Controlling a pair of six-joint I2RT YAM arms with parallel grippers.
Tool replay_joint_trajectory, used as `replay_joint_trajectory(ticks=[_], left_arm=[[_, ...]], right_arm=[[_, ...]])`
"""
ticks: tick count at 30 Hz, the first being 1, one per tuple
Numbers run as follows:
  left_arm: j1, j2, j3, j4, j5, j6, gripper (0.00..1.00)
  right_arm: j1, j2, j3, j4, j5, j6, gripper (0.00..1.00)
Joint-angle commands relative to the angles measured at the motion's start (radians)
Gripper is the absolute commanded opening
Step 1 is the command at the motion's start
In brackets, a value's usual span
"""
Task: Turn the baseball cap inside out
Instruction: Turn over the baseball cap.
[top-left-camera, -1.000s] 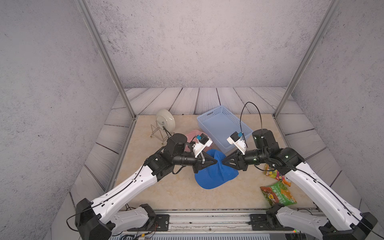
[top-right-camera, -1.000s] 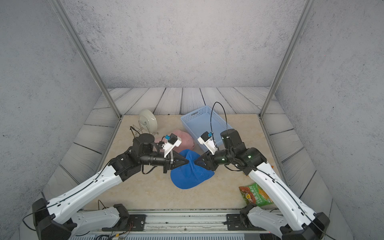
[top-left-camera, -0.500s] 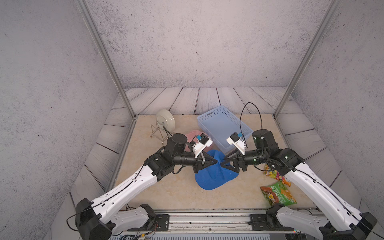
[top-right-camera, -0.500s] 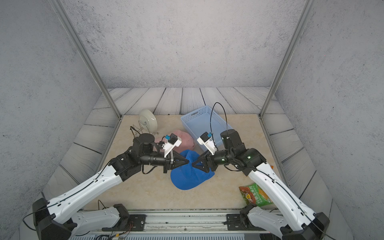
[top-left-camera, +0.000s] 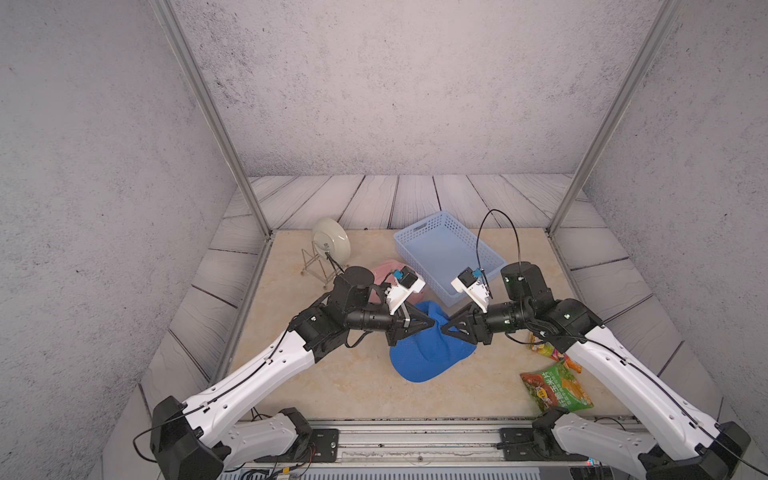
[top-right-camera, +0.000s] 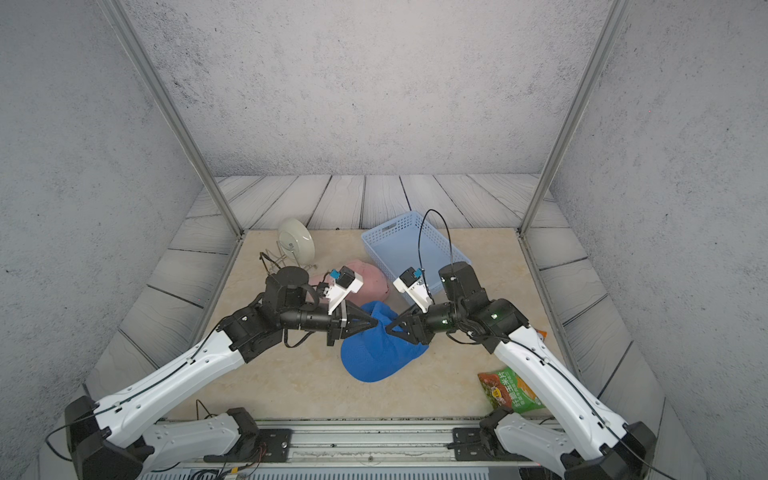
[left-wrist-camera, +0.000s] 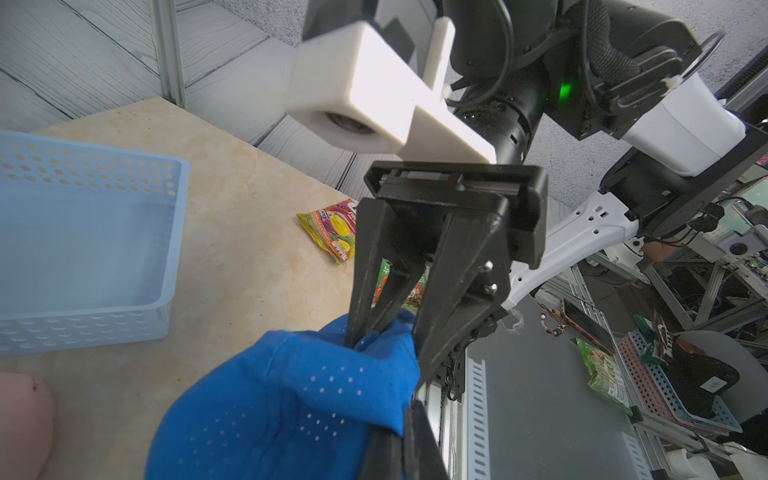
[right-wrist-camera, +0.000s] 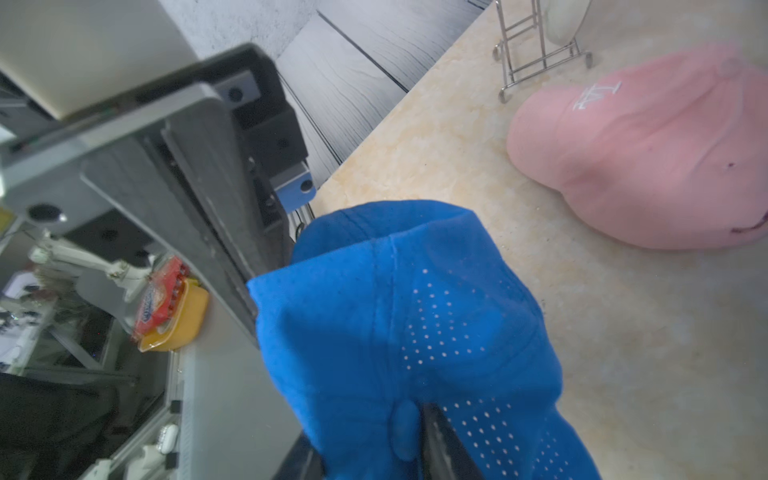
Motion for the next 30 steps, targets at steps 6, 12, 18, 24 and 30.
replay_joint_trajectory(ticks=[6,12,18,24,30], left_arm=[[0.028,-0.029,-0.009,0.003,-0.235,-0.067,0.68],[0.129,-0.143,-0.157,0.145,-0.371,-0.401,0.98],[0.167,-0.203,-0.384,0.458,-0.295,-0.767,0.98],[0.184,-0.192,-0.414,0.548,-0.232,-0.792,0.98],[0.191,-0.043,-0.327,0.674,-0.029,-0.804,0.98]], right_arm=[[0.001,-0.075,-0.025,0.135,0.111,0.146,0.00],[0.001,-0.166,-0.102,0.389,0.357,0.441,0.00],[0.000,-0.176,-0.092,0.585,0.489,0.619,0.00],[0.001,-0.104,-0.004,0.698,0.435,0.696,0.00],[0.000,-0.042,0.068,0.782,0.338,0.762,0.00]])
